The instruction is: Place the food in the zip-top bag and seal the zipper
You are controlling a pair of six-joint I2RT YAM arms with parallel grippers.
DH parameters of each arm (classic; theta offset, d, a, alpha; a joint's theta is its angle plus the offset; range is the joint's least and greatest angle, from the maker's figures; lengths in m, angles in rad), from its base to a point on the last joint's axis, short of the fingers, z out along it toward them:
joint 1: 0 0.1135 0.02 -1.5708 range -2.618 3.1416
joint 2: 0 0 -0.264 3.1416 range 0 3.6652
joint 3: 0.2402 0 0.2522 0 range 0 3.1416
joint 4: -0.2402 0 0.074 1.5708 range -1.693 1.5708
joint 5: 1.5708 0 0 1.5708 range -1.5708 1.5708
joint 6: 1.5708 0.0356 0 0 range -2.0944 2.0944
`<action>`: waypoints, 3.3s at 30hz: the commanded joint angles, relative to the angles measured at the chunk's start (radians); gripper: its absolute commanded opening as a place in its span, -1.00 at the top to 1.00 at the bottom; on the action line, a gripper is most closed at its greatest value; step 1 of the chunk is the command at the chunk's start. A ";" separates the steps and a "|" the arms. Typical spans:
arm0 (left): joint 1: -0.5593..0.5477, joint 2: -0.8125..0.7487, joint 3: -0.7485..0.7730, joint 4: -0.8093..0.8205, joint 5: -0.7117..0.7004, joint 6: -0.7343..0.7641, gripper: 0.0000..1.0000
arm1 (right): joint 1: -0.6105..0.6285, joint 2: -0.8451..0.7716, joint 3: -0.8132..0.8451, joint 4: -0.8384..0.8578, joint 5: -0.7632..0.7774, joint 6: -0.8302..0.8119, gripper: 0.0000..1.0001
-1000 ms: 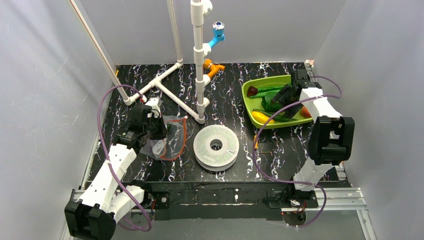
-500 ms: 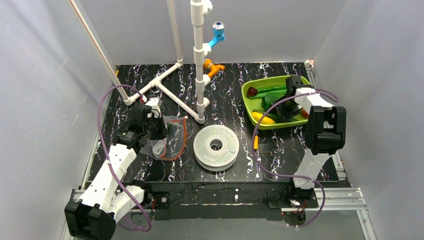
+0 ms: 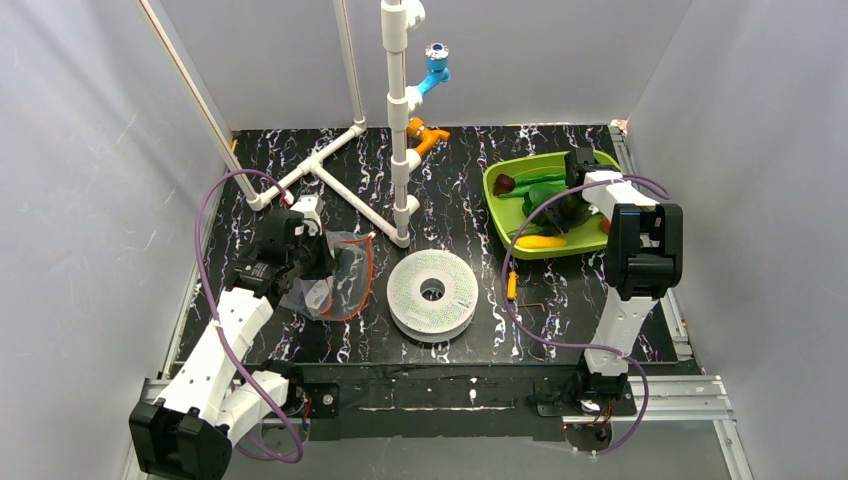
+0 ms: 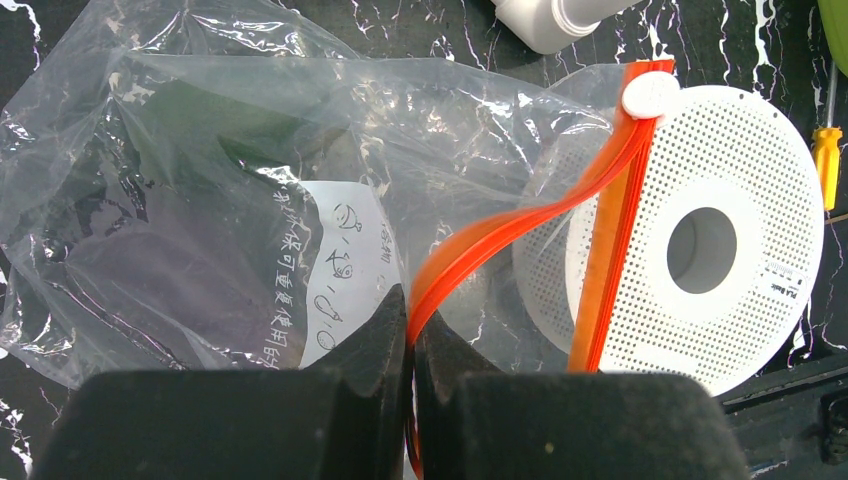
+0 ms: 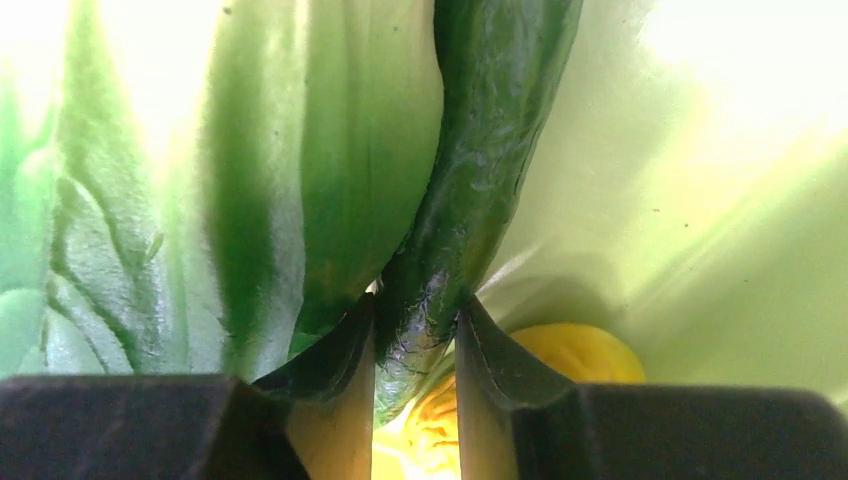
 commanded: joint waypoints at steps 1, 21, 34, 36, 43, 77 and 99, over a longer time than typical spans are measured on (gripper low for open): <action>-0.004 -0.013 0.011 -0.006 0.002 0.008 1.00 | 0.008 -0.034 -0.040 -0.021 -0.001 -0.039 0.80; -0.004 -0.018 0.011 -0.010 -0.002 0.007 1.00 | -0.015 -0.292 -0.114 0.130 -0.055 -0.032 0.96; -0.004 -0.018 0.013 -0.006 0.011 0.006 1.00 | -0.007 -0.515 -0.245 0.484 -0.384 -0.464 0.97; -0.005 -0.010 0.016 -0.006 0.021 0.005 1.00 | 0.014 -0.525 -0.247 0.479 -0.492 -0.487 0.97; -0.005 -0.017 0.015 -0.007 0.014 0.005 1.00 | 0.177 -0.676 -0.379 0.462 -0.640 -0.532 0.97; -0.004 -0.029 0.025 0.020 -0.050 0.010 1.00 | 0.994 -0.103 0.347 -0.190 -0.541 -0.667 0.97; -0.005 -0.106 -0.004 0.050 0.011 0.012 1.00 | 0.996 0.088 0.708 -0.138 -0.377 -0.408 0.49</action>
